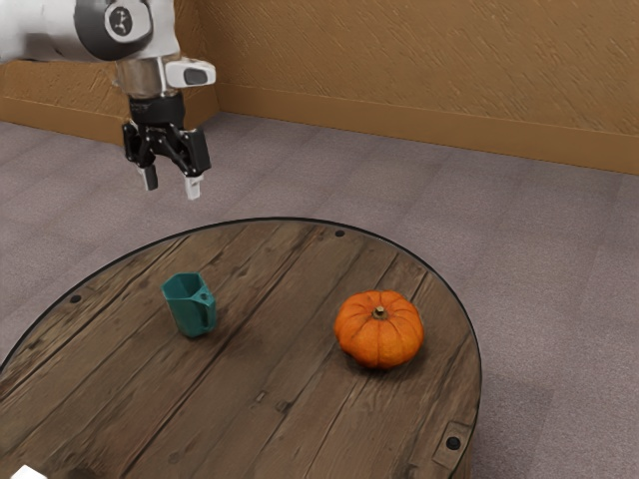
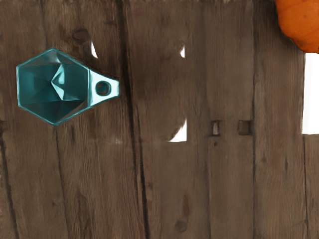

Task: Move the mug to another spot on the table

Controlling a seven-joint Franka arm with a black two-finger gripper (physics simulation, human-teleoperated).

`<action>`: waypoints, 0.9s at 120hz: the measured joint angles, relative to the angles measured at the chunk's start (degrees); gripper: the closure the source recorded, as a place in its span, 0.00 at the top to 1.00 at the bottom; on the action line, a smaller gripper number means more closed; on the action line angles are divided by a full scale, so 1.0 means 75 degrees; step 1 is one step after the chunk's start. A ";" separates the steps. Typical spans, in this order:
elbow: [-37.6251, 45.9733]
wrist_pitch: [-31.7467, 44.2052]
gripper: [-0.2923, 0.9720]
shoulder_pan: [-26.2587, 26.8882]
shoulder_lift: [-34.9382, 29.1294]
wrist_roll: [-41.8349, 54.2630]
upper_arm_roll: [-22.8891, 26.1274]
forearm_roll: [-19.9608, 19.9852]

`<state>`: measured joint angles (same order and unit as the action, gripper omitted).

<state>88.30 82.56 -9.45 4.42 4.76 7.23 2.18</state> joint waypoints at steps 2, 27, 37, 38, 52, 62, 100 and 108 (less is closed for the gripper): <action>0.0172 0.0175 0.75 0.0027 -0.0096 0.0015 -0.0007 0.0000; 0.1543 0.1944 0.75 0.0495 -0.0323 0.0336 -0.0118 -0.0263; 0.1893 0.2650 0.75 0.0570 -0.0112 0.0788 0.0125 -0.0333; 0.1936 0.2728 0.75 0.0571 -0.0085 0.0849 0.0167 -0.0339; 0.2339 0.3737 0.75 0.0825 0.0350 0.1855 0.0612 -0.0388; 0.2423 0.4303 0.75 0.0712 0.0644 0.2685 0.1042 -0.0519; 0.3519 0.5293 0.74 -0.0236 0.1399 0.5288 0.1981 -0.2789; 0.3574 0.5435 0.73 -0.0210 0.1649 0.5733 0.2014 -0.3293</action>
<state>115.10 123.32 -11.02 16.78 47.76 22.33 -22.52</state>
